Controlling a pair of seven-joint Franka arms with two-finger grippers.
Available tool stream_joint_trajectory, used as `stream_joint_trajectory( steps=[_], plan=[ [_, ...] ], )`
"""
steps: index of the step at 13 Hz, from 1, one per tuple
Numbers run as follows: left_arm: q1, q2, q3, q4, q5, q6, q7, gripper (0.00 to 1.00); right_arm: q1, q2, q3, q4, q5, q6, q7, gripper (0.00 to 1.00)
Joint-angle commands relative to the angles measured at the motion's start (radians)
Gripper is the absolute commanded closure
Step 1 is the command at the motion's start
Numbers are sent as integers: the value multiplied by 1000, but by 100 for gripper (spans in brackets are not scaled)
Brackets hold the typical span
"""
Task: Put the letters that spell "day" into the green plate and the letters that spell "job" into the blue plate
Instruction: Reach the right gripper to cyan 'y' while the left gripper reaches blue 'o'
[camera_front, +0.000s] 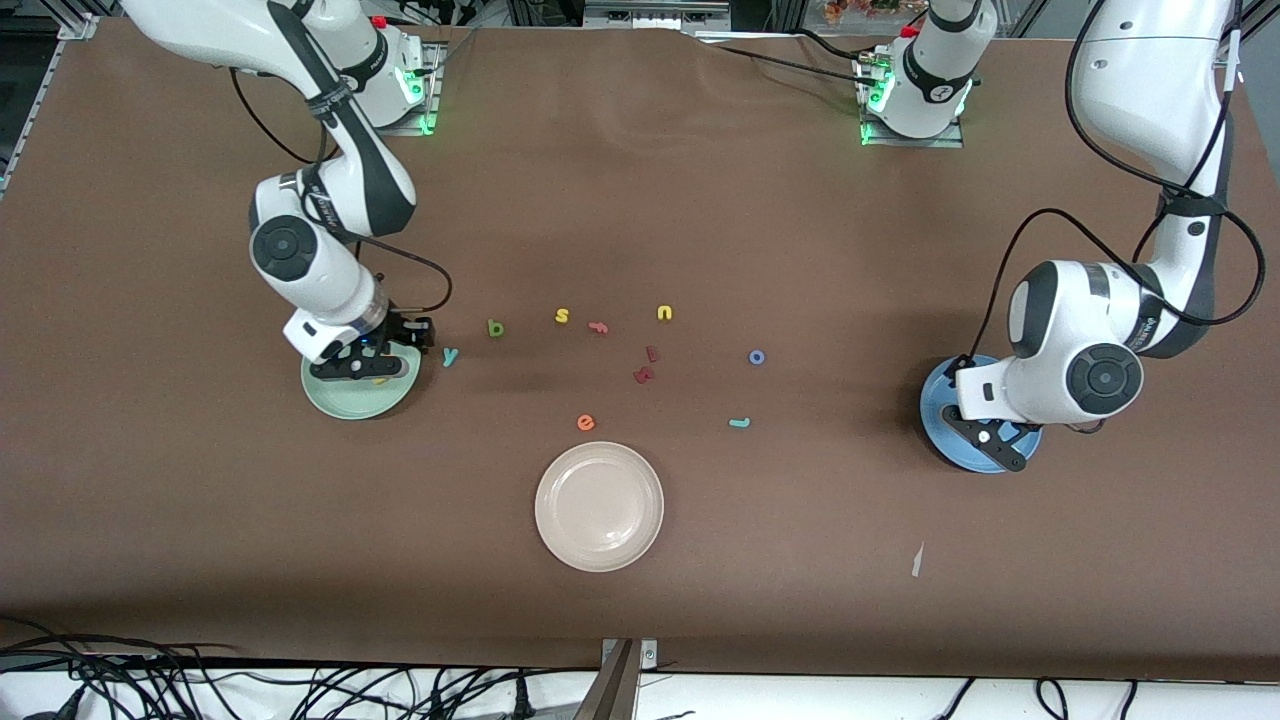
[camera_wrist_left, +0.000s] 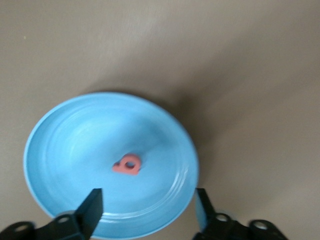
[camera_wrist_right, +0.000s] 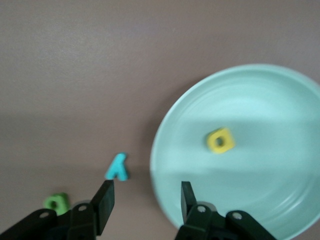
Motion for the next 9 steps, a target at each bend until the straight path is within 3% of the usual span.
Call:
stream_joint_trajectory(
  steps=[1,4,8,9],
  plan=[
    [-105,58,7,74,-50,-14,-262,0,21,37,14,-4,3,54,164,38],
    [-183,87,8,100,-242,19,-394,0,41,71,14,-13,3,112,252,39],
    [-287,63,8,15,-264,150,-578,0,41,77,14,-33,1,136,252,43],
    [-321,35,8,-51,-262,217,-611,0,41,77,14,-47,-2,161,250,45]
  ],
)
